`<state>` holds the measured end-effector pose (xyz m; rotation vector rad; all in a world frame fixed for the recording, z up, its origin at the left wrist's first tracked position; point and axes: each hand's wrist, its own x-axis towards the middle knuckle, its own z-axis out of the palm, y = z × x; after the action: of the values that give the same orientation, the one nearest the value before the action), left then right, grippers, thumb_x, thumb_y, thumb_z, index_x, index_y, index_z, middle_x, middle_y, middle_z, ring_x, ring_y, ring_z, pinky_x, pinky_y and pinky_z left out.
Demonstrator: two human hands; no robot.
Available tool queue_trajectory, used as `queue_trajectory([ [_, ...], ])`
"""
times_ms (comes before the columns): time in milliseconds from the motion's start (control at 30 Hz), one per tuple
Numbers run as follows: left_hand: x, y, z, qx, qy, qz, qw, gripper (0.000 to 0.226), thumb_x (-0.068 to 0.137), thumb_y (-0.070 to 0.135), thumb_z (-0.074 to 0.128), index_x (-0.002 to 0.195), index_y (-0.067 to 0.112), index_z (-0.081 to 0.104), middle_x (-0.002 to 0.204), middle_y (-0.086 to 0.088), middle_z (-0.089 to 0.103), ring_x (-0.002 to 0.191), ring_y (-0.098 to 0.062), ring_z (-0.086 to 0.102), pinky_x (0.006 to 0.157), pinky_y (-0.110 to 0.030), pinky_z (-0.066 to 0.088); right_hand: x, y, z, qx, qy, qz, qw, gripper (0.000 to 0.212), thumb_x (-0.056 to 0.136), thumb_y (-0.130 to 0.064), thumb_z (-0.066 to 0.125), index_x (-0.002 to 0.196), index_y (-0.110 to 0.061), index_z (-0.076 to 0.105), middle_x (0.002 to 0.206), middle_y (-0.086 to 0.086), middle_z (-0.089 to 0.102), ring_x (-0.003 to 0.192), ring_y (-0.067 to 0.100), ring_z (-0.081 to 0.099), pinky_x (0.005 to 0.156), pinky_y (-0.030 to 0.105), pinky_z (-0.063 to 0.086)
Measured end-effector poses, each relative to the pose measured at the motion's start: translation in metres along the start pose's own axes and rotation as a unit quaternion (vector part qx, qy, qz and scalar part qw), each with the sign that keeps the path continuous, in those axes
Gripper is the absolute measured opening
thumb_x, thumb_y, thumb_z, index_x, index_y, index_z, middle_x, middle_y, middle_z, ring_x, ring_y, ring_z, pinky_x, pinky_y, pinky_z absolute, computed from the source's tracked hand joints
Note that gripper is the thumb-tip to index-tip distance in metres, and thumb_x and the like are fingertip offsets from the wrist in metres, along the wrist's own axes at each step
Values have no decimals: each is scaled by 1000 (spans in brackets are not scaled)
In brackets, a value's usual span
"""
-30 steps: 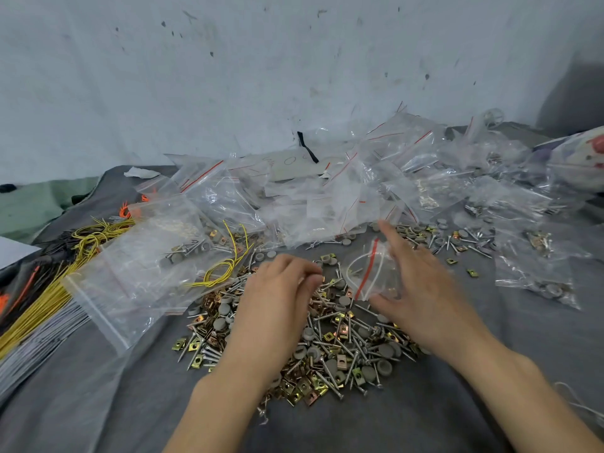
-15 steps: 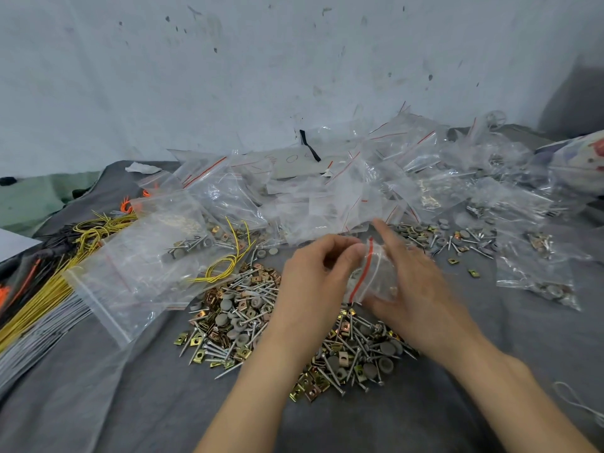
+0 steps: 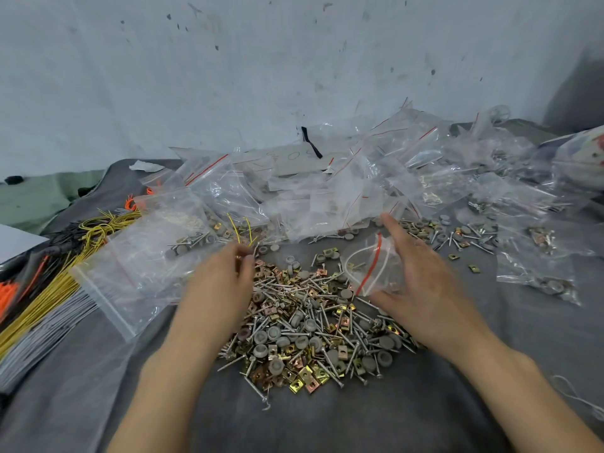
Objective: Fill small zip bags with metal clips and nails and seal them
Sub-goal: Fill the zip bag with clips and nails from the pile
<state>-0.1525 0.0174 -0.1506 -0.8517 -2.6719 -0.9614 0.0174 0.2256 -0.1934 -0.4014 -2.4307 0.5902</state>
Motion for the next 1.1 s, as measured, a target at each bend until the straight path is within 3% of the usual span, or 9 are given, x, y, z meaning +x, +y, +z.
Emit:
queue_trajectory([
  [100,-8,-18,-17,36,-10,-5,999,10,97,28,55,100,30,65,72,16,61,67,-2,56,64,-31,42,0,-1,0,-2,-5,0,1000,100,82,-54,68,155,-45,1,143,-11,46,136,15,37,118,31,18],
  [233,-23,-37,-25,89,-85,24,992,14,98,33,54,109,32,64,90,12,61,79,-8,56,70,-29,40,0,-4,0,-12,-3,-14,1000,98,79,-54,64,156,-40,6,122,-19,39,112,-7,30,112,27,16],
  [333,-28,-43,-23,115,-149,46,981,22,99,33,53,120,33,60,100,14,51,90,-8,51,77,-24,35,0,-6,1,-18,-12,-12,1000,99,80,-50,67,155,-40,4,127,-16,43,121,4,30,111,22,12],
  [467,-30,-43,-20,146,-157,40,976,30,102,32,46,132,31,52,120,6,53,114,-18,56,92,-31,45,1,-9,2,-16,-17,-12,1000,98,83,-47,70,151,-48,0,132,-9,51,122,6,30,111,21,10],
  [533,-28,-43,-18,158,-157,23,975,33,104,31,42,136,29,48,125,2,53,116,-21,56,94,-34,46,2,-9,4,-23,-13,-23,999,99,83,-43,74,152,-46,3,130,-2,56,119,5,32,109,17,8],
  [667,-24,-44,-13,168,-173,-5,971,31,104,29,42,132,23,51,113,-1,50,108,-25,58,93,-36,46,4,-7,6,-24,-9,-27,999,102,82,-39,76,152,-45,2,124,1,58,116,5,34,106,14,9],
  [933,-21,-45,-12,105,-141,0,984,37,98,14,55,134,23,53,110,-1,60,96,-17,58,86,-30,46,5,-5,5,-31,-7,-34,999,100,81,-40,75,154,-39,7,128,4,59,117,7,35,105,4,-1],
  [1000,-22,-35,-13,32,-98,28,994,33,98,14,57,129,24,56,97,6,59,86,-8,56,81,-29,46,4,-6,5,-32,-4,-33,999,101,81,-41,75,154,-38,7,131,0,57,118,4,34,108,9,3],
  [1100,-24,-4,-13,-138,-38,57,988,27,95,16,61,119,30,61,88,9,60,83,-4,59,77,-22,48,3,-8,6,-27,-3,-35,999,104,80,-47,74,153,-44,0,127,-16,45,109,-16,22,112,26,14],
])
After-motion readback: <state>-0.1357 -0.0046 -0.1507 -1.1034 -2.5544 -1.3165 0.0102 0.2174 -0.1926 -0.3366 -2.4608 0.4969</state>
